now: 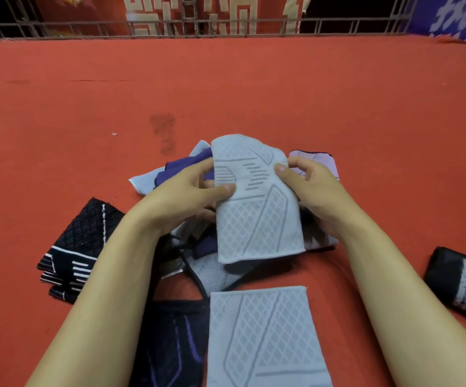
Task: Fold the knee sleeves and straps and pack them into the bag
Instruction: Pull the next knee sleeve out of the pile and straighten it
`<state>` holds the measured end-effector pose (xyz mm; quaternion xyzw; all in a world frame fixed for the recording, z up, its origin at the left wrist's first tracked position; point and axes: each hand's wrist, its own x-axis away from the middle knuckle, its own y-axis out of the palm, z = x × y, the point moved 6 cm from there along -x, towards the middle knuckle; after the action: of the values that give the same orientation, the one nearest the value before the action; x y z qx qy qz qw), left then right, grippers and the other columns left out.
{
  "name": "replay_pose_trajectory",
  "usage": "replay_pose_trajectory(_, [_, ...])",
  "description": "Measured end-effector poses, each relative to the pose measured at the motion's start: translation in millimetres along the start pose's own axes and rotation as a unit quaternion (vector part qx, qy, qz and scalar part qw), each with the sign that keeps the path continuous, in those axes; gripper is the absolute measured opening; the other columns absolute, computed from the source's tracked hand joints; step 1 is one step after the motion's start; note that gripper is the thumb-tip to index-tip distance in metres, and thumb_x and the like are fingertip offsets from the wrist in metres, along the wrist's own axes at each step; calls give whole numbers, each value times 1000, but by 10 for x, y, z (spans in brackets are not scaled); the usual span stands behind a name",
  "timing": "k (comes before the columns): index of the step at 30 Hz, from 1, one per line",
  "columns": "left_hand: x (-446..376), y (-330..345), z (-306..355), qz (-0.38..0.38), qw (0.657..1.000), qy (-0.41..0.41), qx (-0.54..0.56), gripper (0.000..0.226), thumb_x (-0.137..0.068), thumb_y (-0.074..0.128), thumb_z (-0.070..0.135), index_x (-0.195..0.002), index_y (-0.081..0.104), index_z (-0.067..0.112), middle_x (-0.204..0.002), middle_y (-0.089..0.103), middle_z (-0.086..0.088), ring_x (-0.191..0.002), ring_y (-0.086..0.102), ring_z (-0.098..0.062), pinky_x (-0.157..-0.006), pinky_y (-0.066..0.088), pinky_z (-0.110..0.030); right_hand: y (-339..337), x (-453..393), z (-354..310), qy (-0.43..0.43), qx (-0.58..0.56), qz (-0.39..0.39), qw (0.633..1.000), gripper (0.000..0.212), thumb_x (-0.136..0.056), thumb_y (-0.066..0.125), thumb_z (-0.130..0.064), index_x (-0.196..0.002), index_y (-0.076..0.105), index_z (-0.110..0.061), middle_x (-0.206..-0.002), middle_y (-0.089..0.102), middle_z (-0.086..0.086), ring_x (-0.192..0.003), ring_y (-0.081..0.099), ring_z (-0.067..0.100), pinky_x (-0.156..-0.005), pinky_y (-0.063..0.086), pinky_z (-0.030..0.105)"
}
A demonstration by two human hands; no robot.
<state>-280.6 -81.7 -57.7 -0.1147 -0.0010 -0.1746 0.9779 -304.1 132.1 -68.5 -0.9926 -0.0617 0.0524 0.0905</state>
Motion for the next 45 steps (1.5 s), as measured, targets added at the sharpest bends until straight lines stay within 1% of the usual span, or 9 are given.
replay_pose_trajectory(6, [5, -146, 0, 84, 996, 6, 8, 21, -99, 70, 21, -112, 77, 6, -110, 78, -16, -95, 77, -24, -85, 64, -39, -12, 6, -101, -66, -56, 26, 996, 25, -97, 73, -23, -120, 66, -19, -95, 79, 5, -88, 73, 14, -82, 59, 36])
replay_pose_trajectory(11, [36, -254, 201, 186, 978, 91, -36, 14, -94, 77, 32, -98, 82, 19, -112, 78, -9, -103, 76, -18, -94, 59, -34, -67, 47, -340, -163, -19, 35, 986, 54, -95, 76, -18, -141, 53, -33, -89, 75, -7, -87, 68, 8, -81, 54, 23])
replay_pose_trajectory(14, [90, -318, 350, 237, 951, 149, -128, 17, -92, 79, 35, -98, 81, 19, -136, 60, 10, -118, 60, 11, -97, 43, -6, -118, 46, -455, -191, 77, 46, 977, 35, -94, 77, -17, -127, 71, -27, -107, 77, -12, -98, 71, 8, -91, 55, 28])
replay_pose_trajectory(18, [115, -235, 441, 196, 947, 231, -104, 15, -99, 72, 27, -109, 78, 17, -116, 75, 6, -112, 69, -7, -99, 55, -39, -156, 54, -525, -202, 134, 56, 968, 28, -92, 78, -25, -118, 74, -33, -108, 77, -14, -97, 71, 8, -95, 56, 32])
replay_pose_trajectory(22, [168, -174, 555, 179, 947, 262, -49, 8, -101, 67, 16, -103, 73, 11, -83, 72, 14, -74, 63, 0, -66, 51, -21, -227, 124, -675, -215, 127, 76, 965, 9, -93, 77, -28, -102, 75, -28, -99, 74, 3, -85, 63, 6, -80, 51, 20])
replay_pose_trajectory(29, [186, -152, 539, 173, 969, 175, -26, 19, -99, 69, 35, -96, 71, 16, -77, 73, -2, -68, 67, -15, -59, 49, -32, -39, 223, -674, -114, 90, -119, 982, 31, -92, 77, -35, -120, 71, -22, -114, 76, 0, -103, 73, 14, -87, 59, 31])
replay_pose_trajectory(33, [113, -86, 401, 143, 983, 109, -28, 30, -99, 68, 36, -107, 52, 12, -63, 65, 5, -53, 58, -8, -49, 42, -22, 15, 228, -593, -97, 170, -99, 976, 22, -99, 68, -37, -100, 76, -17, -92, 75, 11, -75, 63, 9, -67, 49, 27])
replay_pose_trajectory(41, [161, -5, 297, 3, 997, 33, -70, 59, -75, 87, 51, -123, 66, 23, -121, 75, 6, -114, 72, -16, -102, 54, -51, -94, 168, -543, -85, 179, -15, 980, 54, -105, 49, -53, -97, 70, -5, -70, 60, -1, -56, 53, 8, -48, 38, 16])
replay_pose_trajectory(45, [216, 109, 342, -66, 990, 36, -120, 30, -87, 80, 30, -115, 77, 20, -114, 78, 11, -104, 73, -6, -98, 52, -29, -102, 135, -441, -30, 135, 13, 990, 52, -101, 49, -63, -100, 73, -16, -71, 64, -5, -58, 57, 7, -51, 39, 16])
